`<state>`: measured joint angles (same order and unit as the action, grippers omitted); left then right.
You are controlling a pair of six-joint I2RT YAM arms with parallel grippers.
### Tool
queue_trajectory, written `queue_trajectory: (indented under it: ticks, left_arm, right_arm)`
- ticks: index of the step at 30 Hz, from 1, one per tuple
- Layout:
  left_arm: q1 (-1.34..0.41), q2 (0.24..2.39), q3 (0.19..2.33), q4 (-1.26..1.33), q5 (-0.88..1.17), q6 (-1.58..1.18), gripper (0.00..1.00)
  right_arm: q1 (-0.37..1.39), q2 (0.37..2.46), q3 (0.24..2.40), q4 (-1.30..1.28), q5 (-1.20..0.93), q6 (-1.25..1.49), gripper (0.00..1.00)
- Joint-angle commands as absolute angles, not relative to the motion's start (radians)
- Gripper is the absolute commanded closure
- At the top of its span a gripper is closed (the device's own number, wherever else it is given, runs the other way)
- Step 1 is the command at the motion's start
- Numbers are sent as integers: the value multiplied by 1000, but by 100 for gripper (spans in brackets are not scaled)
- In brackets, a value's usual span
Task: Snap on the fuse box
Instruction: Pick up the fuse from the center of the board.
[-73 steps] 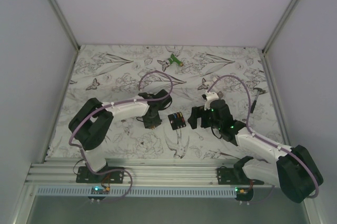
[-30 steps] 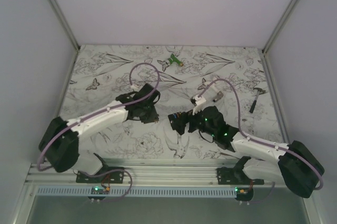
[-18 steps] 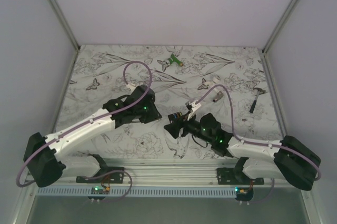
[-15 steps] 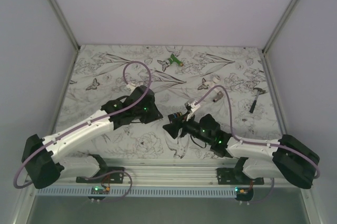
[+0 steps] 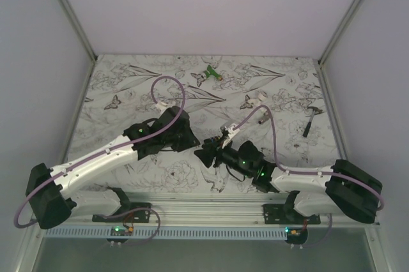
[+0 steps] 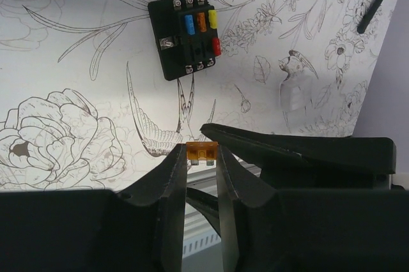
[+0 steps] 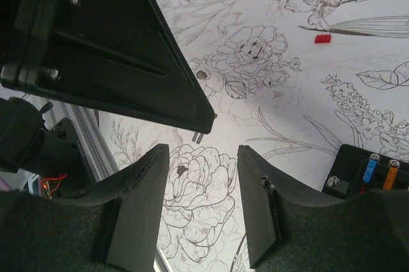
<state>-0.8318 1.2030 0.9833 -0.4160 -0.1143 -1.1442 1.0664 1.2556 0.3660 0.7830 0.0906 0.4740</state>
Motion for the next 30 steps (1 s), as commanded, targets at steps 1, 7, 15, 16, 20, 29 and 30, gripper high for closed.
queue_trajectory:
  ticks: [1,7,15,16,20,29,30]
  left_arm:
    - [-844,1183,969,-416,-143,-1166,80]
    - [-849,1185,971,-411,-141,-1170,79]
    - [-869,1190,971,-397,-147,-1178,79]
    - [-871,1190,971,-396,-147,-1179,79]
    - [-876,1189,970,-389,-150,-1180,78]
    - [-876,1143,957,-388,-195,-1134,63]
    - [-876,1134,956,-388,-202,-1120,60]
  right_arm:
    - [1080,1255,396,864,158,454,49]
    - [1081,1260,398,876,170,453,58]
    - [1081,1274,400,897,173,456,71]
    - [1081,1275,400,898,173,456,73]
    - [1081,1270,400,892,170,452,83]
    - [1079,1250,435,775,127,384,100]
    - [1078,1243,436,766,121,372,100]
